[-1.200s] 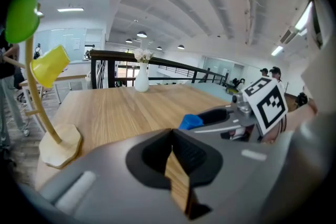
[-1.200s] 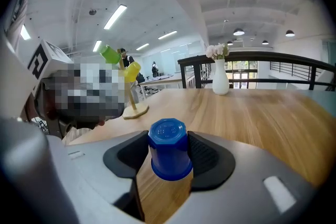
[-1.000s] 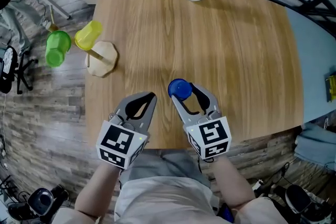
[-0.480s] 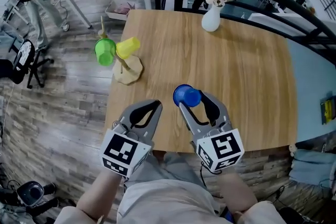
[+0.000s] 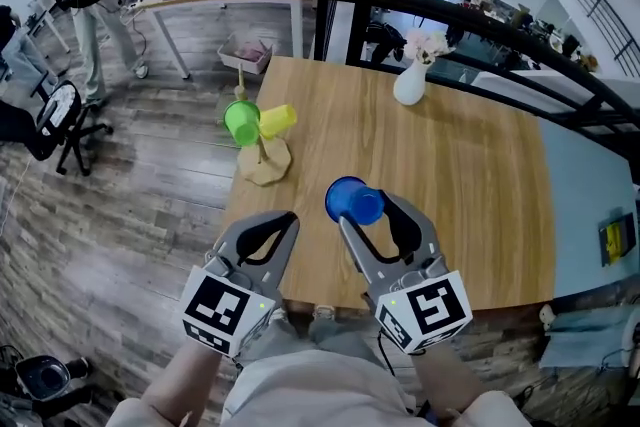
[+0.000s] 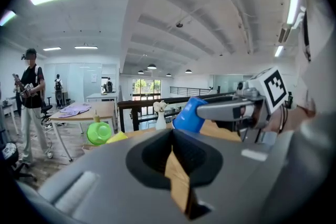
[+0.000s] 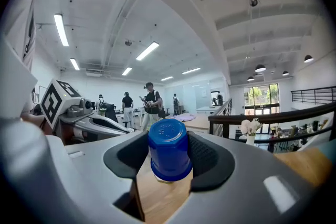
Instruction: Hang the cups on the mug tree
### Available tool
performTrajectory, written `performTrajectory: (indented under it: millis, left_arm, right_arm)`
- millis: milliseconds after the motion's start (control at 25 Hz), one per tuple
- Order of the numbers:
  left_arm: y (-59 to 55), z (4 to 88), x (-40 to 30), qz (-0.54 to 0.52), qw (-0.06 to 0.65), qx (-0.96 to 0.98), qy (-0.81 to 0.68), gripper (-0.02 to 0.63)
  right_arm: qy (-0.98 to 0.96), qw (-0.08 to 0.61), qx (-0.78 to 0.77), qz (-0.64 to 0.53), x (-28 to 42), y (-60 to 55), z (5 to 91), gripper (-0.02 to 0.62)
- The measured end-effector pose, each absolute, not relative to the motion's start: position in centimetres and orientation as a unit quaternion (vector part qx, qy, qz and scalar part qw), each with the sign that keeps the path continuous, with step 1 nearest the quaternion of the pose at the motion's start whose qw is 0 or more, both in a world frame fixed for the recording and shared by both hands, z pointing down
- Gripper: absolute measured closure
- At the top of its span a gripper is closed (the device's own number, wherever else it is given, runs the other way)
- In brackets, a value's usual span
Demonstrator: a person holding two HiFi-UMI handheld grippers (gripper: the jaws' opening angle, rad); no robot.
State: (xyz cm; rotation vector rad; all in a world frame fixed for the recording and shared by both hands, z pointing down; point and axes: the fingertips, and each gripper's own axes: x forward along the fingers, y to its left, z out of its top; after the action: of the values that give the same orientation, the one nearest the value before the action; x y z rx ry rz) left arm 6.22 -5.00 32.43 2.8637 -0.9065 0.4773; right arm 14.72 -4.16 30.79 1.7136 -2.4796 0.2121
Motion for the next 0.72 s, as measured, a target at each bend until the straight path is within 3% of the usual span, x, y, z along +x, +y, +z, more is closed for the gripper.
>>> performTrajectory:
  millis: [720]
  left_arm:
    - [-3.0, 23.5, -5.7, 0.101, 0.014, 0.922, -0.373, 0.604]
  right_arm:
    - [-0.853, 0.02, 0.522, 0.006, 4.8, -2.3, 21.8, 0.36]
